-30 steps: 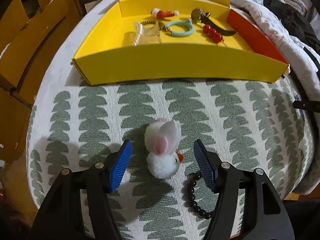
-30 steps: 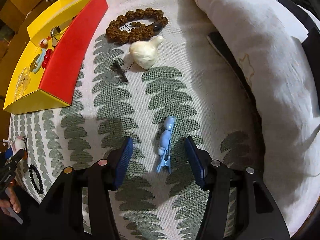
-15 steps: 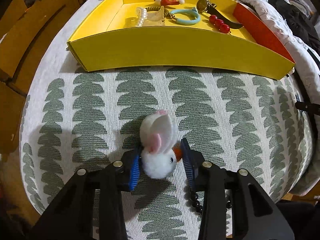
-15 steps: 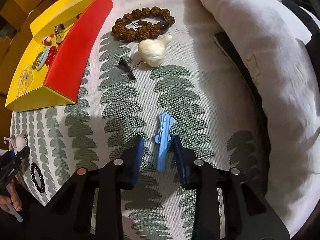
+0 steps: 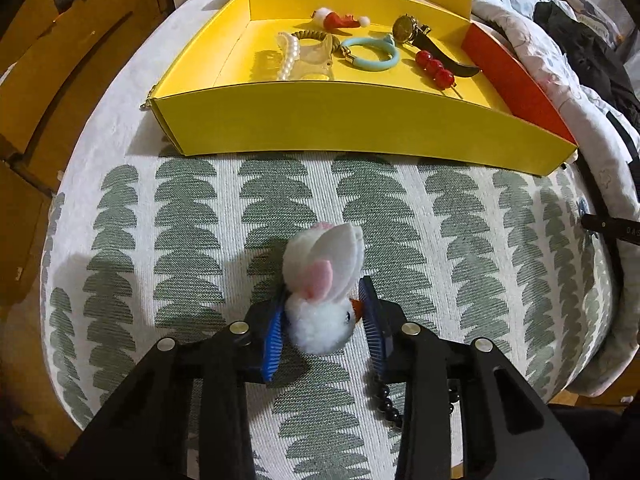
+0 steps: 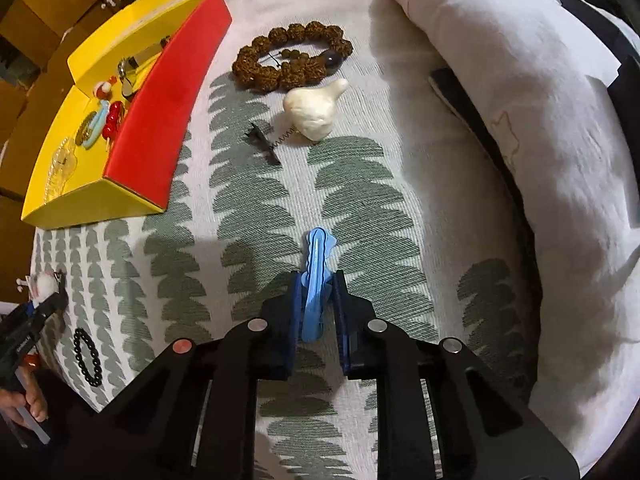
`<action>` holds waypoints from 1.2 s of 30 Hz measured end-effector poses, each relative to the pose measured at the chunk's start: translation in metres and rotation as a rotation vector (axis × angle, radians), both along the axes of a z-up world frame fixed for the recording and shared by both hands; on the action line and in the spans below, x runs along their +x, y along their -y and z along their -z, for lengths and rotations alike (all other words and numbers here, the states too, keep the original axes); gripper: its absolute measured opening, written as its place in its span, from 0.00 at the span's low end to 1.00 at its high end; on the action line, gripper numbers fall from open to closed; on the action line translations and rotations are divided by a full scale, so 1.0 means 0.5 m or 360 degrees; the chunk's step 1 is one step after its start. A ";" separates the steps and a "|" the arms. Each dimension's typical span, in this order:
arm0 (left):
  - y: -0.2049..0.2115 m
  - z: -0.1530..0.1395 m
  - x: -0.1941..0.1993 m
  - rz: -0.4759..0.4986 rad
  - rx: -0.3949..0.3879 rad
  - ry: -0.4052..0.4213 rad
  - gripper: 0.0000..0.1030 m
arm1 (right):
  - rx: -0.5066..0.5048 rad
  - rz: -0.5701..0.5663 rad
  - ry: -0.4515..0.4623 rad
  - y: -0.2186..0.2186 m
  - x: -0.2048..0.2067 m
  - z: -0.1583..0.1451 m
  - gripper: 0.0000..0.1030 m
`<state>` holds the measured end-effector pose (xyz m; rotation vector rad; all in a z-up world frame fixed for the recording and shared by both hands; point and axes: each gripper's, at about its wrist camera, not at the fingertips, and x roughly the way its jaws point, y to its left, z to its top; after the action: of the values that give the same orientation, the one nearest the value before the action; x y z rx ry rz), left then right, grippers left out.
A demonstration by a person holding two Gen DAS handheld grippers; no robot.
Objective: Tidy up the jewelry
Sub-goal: 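Carry the bunny clip and blue hair clip with both tools into the box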
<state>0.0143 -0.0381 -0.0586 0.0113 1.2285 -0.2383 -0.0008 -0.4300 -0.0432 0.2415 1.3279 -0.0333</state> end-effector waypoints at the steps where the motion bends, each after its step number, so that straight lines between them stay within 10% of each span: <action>1: -0.001 0.000 0.002 -0.0001 -0.0004 0.0000 0.34 | -0.0017 -0.0002 0.0001 -0.003 0.000 -0.004 0.16; 21: 0.017 -0.159 0.070 -0.0018 -0.0266 0.0220 0.33 | 0.0164 -0.0266 0.0378 -0.186 0.073 -0.192 0.16; 36: 0.111 -0.082 0.254 0.0040 -0.0153 0.0042 0.33 | 0.0116 -0.0372 0.0215 -0.286 0.254 -0.083 0.16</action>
<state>0.1414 -0.0938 -0.0174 -0.0530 1.1903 -0.3178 0.1263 -0.2870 -0.0015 0.1461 1.2163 0.2253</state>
